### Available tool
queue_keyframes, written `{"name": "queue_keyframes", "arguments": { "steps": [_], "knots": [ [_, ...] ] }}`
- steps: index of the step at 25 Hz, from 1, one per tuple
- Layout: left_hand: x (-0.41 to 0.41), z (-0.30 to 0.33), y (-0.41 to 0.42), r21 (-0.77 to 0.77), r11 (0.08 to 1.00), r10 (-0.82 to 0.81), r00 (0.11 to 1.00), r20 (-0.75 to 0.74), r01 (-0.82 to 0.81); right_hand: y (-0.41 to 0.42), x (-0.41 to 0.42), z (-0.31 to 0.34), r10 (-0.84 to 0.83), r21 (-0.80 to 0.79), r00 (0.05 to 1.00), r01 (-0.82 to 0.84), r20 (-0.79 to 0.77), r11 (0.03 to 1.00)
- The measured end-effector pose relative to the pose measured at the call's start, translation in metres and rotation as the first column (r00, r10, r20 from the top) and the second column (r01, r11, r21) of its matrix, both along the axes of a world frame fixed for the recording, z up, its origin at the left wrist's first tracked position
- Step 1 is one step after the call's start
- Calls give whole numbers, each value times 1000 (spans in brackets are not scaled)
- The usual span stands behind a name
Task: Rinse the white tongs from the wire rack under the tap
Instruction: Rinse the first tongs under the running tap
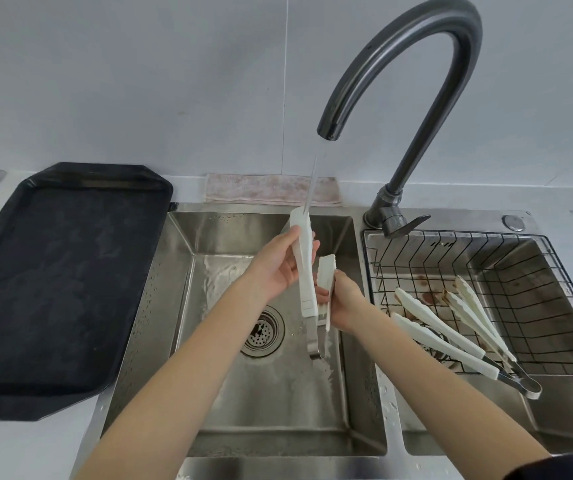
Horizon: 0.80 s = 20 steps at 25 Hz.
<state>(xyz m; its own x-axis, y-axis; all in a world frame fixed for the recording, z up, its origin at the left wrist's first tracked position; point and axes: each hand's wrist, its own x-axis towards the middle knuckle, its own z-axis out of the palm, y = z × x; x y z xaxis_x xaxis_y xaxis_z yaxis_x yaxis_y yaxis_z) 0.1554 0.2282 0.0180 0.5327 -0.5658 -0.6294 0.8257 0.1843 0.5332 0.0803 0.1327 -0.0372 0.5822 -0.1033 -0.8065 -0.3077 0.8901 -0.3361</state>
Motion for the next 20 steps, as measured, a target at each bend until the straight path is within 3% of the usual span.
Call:
{"name": "queue_keyframes", "arguments": {
  "steps": [2, 6, 12, 17, 20],
  "knots": [
    [7, 8, -5, 67, 997, -26, 1000, -9, 26, -4, 3, -4, -40, 19, 999, 40, 7, 999],
    [16, 24, -19, 218, 967, -157, 982, 107, 131, -10, 8, -1, -83, 42, 994, 80, 72, 996],
    [26, 24, -13, -44, 985, -151, 965, 213, 164, -14, 8, 22, -120, -81, 988, 128, 93, 988],
    [43, -2, 23, -65, 986, 161, 985, 64, -157, -2, 18, 54, -61, -193, 981, 96, 183, 976],
    [49, -14, 40, -64, 967, 246, 969, -10, -247, 8, 30, 68, 131, -428, 961, -14, 245, 904]
  ]
}}
